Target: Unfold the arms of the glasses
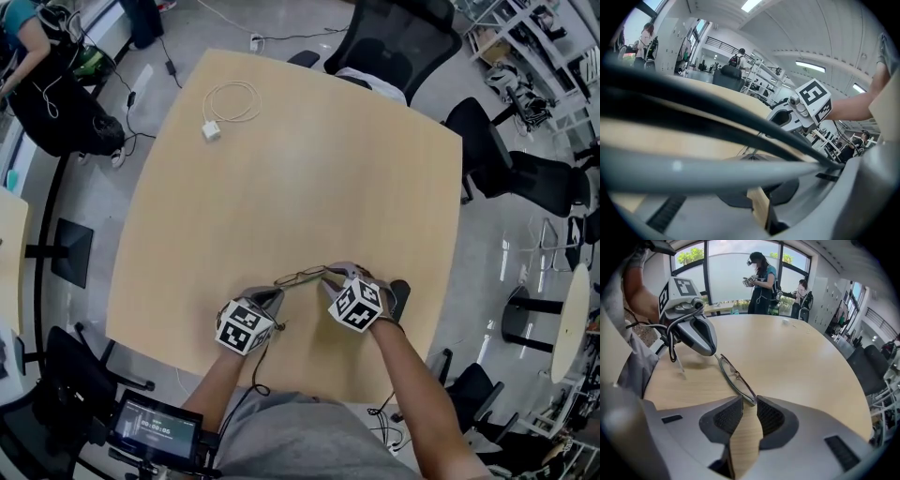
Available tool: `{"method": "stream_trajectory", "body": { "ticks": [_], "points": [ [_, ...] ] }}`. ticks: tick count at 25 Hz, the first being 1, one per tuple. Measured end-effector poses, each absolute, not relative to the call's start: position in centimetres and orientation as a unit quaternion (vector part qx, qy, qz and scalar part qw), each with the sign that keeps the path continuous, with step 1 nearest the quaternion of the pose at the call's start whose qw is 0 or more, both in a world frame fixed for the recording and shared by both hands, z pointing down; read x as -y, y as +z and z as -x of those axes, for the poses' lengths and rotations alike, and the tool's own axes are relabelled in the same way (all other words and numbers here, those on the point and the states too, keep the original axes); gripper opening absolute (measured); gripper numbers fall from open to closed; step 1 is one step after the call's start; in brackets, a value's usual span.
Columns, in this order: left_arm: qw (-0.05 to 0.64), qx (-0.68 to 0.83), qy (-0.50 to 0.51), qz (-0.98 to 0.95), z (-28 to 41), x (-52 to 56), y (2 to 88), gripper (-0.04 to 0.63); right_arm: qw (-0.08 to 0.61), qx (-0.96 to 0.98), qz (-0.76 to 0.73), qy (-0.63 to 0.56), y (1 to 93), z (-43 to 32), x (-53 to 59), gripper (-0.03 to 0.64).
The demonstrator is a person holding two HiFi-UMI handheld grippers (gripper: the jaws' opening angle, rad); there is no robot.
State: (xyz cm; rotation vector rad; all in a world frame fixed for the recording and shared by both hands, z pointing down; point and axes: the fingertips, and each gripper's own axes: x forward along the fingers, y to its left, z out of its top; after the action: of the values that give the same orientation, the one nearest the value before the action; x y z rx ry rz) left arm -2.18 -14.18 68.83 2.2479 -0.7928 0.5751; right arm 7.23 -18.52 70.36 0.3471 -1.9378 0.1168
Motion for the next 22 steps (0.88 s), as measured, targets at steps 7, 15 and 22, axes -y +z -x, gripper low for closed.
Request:
{"method": "stream_trajectory", "body": {
  "ticks": [7, 15, 22],
  "points": [
    [0.341, 0.275, 0.217, -0.872, 1.4, 13.8, 68.5, 0.008, 0.565, 0.812, -0.144, 0.042, 70.6, -8.2, 18.1, 0.077],
    [0.341, 0.264, 0.211, -0.877, 1.2, 13.4, 68.9, 0.006, 0.565, 0.812, -0.141, 0.024, 70.1, -8.7, 17.4, 0.034],
    [0.338, 0.261, 0.208, -0.88, 1.2, 13.5, 68.8, 0.006, 0.569, 0.81, -0.143, 0.027, 70.3, -9.0, 16.9, 0.025]
  ]
}}
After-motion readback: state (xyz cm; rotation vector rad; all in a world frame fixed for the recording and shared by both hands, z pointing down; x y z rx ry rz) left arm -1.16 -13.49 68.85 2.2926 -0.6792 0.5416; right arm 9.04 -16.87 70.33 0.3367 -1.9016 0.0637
